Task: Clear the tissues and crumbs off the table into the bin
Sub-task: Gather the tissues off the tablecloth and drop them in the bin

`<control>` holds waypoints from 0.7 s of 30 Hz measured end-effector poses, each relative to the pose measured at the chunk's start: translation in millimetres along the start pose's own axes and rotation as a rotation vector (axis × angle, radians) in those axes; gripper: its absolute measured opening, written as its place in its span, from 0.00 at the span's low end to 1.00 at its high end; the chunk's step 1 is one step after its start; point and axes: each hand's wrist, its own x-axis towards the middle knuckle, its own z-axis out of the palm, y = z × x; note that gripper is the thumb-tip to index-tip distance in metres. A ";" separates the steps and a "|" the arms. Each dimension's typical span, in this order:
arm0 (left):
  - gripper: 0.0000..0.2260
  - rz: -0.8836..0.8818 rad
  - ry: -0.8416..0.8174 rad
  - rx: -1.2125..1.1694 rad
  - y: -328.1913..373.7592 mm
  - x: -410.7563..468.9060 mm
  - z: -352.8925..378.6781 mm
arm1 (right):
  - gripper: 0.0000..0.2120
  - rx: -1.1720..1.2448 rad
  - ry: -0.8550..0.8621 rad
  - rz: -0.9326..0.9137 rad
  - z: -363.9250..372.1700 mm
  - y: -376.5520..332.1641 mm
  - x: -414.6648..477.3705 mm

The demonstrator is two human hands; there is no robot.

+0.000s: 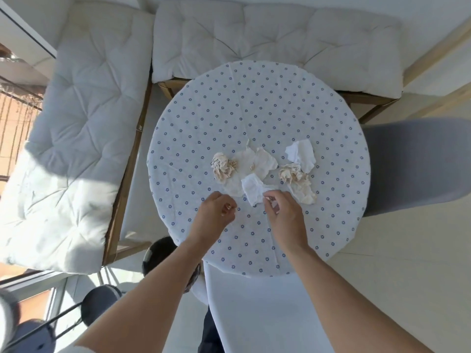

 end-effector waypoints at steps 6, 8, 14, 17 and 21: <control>0.05 0.030 0.223 0.053 5.5 50.1 -38.0 | 0.09 -0.165 0.087 -0.073 9.6 -15.4 28.2; 0.07 0.035 0.195 0.075 4.0 60.5 -43.1 | 0.15 -0.235 0.045 -0.017 12.9 -16.6 32.7; 0.32 -0.067 0.108 0.094 -1.7 74.1 -41.8 | 0.32 -0.398 -0.002 -0.015 19.5 -13.2 30.3; 0.47 -0.088 0.055 0.112 -6.5 79.5 -38.9 | 0.40 -0.371 0.010 0.002 21.2 -8.9 28.7; 0.49 -0.004 -0.040 0.223 -10.7 87.4 -37.5 | 0.48 -0.368 -0.031 0.108 21.2 -6.1 28.1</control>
